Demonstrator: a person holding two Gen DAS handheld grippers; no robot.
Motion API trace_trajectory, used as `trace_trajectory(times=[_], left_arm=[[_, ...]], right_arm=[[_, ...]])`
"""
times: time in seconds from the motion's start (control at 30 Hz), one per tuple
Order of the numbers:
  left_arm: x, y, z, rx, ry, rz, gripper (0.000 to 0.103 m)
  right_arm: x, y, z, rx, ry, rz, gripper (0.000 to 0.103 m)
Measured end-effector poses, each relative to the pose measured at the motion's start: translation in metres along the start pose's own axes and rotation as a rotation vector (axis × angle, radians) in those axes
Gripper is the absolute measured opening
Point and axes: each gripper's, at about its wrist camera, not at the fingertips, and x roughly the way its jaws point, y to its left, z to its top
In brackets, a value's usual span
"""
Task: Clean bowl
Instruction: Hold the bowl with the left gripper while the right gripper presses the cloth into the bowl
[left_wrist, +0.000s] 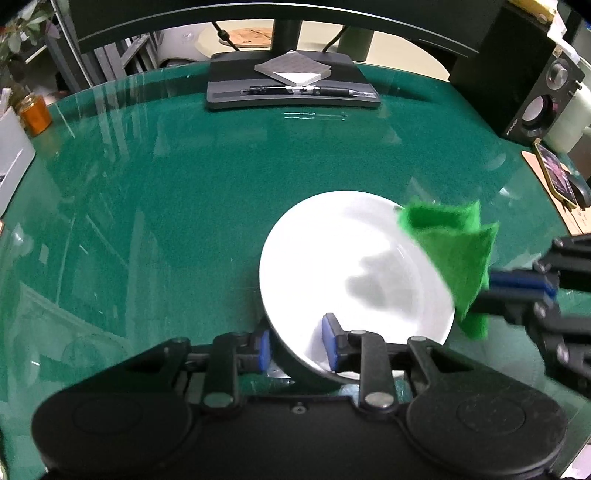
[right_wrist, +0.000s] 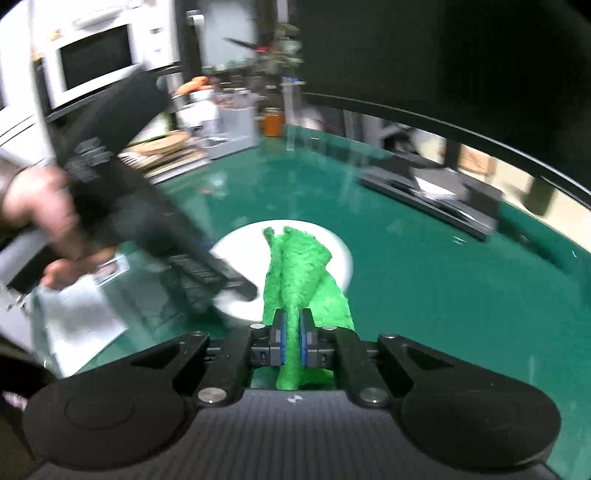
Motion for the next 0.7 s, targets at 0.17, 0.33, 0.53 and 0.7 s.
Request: trace_trajectory(times=[0.17, 0.33, 0.53, 0.7], left_arm=[[-0.001, -0.001, -0.002, -0.013, 0.012, -0.003, 0.028], [-0.003, 0.0, -0.005, -0.034, 0.02, -0.004, 0.031], [-0.004, 0.0, -0.009, -0.051, 0.036, -0.014, 0.032], [-0.012, 0.007, -0.006, -0.063, 0.019, -0.026, 0.035]], right_arm=[[-0.006, 0.017, 0.001, -0.008, -0.03, 0.082, 0.007], [0.004, 0.028, -0.003, -0.027, -0.023, 0.126, 0.003], [0.008, -0.003, 0.005, 0.034, -0.05, 0.037, 0.004], [0.008, -0.003, 0.013, 0.026, -0.059, 0.037, 0.008]])
